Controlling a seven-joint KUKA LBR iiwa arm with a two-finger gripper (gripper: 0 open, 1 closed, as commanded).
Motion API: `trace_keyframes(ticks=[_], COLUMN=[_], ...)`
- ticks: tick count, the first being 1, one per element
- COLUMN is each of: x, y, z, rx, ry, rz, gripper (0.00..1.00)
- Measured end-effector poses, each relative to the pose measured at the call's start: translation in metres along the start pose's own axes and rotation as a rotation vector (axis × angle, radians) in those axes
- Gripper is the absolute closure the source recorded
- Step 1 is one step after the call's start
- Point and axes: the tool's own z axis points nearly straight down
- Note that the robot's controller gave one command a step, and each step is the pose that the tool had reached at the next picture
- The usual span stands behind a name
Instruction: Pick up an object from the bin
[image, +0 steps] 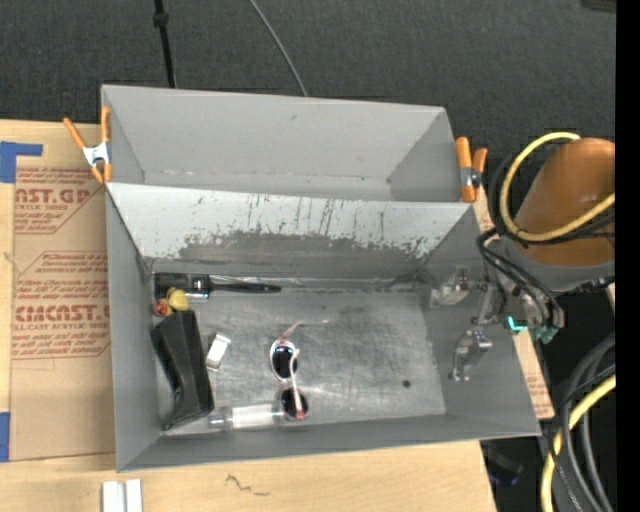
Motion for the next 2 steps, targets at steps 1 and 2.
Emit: trace_keyframes(ticks=[1, 2], x=[-0.002, 0.001], y=[0.000, 0.013], z=[-0.004, 0.001], rx=[0.001, 0.004], ry=[-0.007, -0.010], rz=[-0.001, -0.050], gripper=[0.00, 0.00])
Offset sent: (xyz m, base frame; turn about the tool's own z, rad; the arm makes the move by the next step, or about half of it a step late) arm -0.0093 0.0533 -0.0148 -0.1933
